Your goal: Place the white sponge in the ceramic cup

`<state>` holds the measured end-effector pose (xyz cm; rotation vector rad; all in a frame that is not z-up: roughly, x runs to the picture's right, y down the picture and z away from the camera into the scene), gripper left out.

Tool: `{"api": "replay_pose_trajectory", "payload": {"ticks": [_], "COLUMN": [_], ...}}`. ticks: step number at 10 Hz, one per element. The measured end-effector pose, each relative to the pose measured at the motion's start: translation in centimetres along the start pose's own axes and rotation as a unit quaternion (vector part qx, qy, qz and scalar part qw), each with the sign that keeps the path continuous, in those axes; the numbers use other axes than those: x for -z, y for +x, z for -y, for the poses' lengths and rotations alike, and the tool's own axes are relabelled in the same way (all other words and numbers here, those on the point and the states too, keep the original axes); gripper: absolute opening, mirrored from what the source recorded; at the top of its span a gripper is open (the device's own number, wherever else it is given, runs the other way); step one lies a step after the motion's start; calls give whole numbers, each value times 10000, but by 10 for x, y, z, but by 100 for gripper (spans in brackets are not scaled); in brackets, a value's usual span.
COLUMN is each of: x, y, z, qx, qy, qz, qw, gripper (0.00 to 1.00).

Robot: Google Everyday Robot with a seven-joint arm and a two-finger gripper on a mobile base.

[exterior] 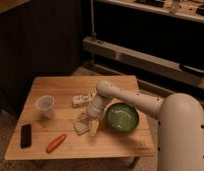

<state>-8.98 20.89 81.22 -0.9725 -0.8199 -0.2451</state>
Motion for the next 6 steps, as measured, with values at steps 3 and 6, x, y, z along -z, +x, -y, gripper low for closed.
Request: {"api": "replay_pose_trajectory", "payload": {"ticks": [3, 6], "x": [-1, 0], "y": [4, 9], "z": [3, 6], "qx": [-45, -94], "qy": [80, 200], "qz": [-61, -52], "qw": [9999, 9997], "gripper": [80, 80]}}
